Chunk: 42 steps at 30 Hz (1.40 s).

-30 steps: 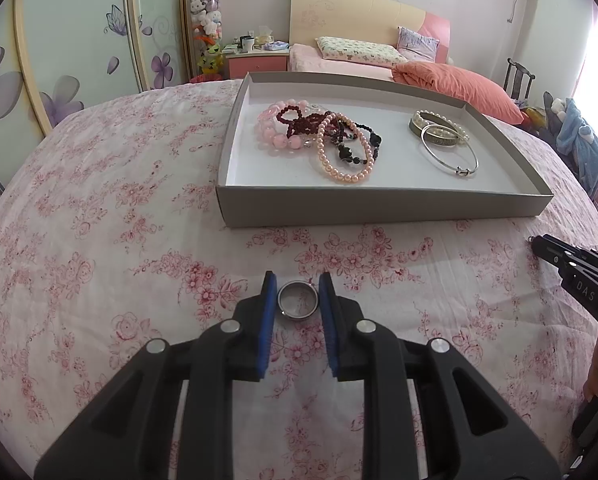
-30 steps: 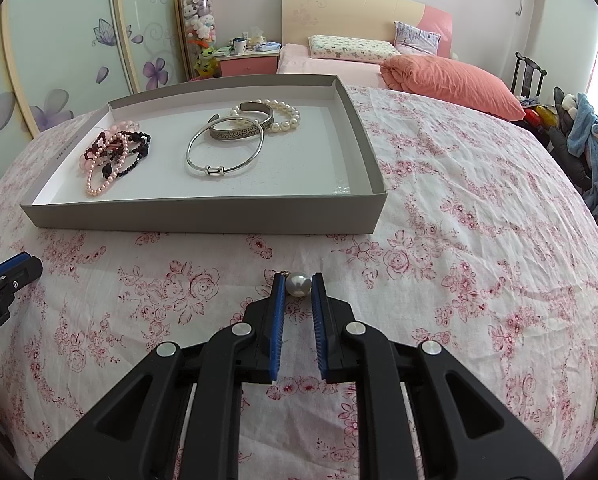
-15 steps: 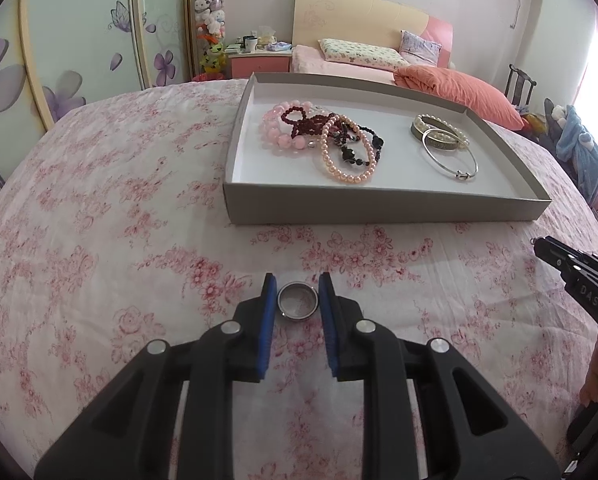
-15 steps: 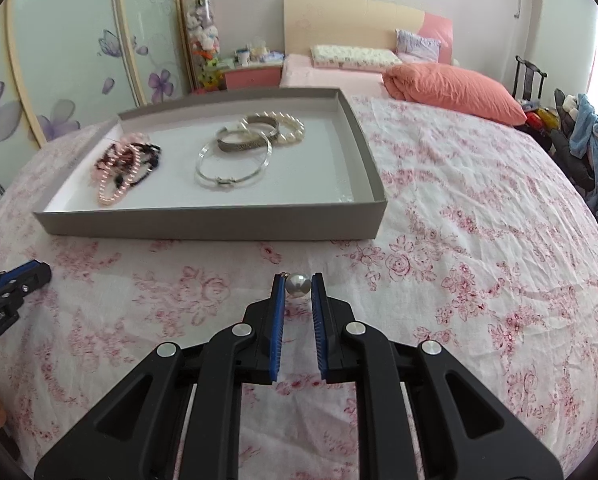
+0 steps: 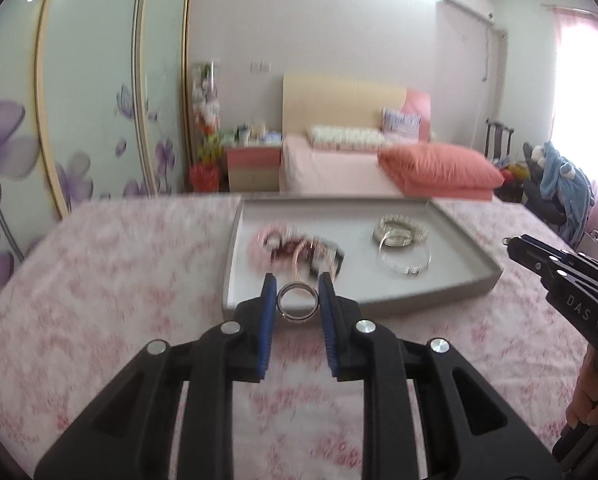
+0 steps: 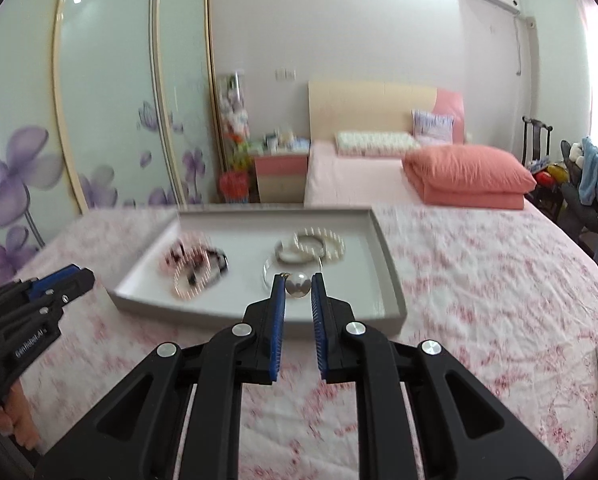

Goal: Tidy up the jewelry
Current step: 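Carry the pearl earring with the right tool while the left tool carries the ring into the tray, then open both tools to release the earring and ring in the tray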

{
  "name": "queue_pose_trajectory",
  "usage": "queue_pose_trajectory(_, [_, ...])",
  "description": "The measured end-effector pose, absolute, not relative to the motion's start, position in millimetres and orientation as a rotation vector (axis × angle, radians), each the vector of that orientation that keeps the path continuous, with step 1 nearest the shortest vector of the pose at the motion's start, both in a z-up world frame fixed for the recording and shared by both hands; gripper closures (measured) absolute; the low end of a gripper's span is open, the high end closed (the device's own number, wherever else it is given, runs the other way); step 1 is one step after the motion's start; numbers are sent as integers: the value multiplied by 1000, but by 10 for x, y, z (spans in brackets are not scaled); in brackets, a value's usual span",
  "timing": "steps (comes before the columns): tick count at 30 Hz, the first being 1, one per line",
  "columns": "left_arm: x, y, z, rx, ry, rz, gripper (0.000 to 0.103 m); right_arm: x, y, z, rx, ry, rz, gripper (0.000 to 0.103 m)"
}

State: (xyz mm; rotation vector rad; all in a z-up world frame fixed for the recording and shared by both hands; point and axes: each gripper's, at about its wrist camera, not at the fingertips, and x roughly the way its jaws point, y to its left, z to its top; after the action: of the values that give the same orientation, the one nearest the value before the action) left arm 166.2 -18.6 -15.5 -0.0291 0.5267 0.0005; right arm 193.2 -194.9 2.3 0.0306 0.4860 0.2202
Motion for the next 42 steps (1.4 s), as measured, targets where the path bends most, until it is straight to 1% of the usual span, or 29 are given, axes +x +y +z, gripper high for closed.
queue_pose_trajectory(6, [1684,-233,-22,-24,465,-9,81,1914,-1946,175,57,408,221,89])
queue_pose_trajectory(18, [1744,-271,19,-13,424,-22,81,1927,-1869,287,35,321,224,89])
queue_pose_trajectory(33, [1840,-313,21,-3,412,-37,81,2020,-1800,324,20,308,228,89])
queue_pose_trajectory(42, [2113,-309,-32,-4,433,-46,81,2276,-1755,304,25,325,230,89])
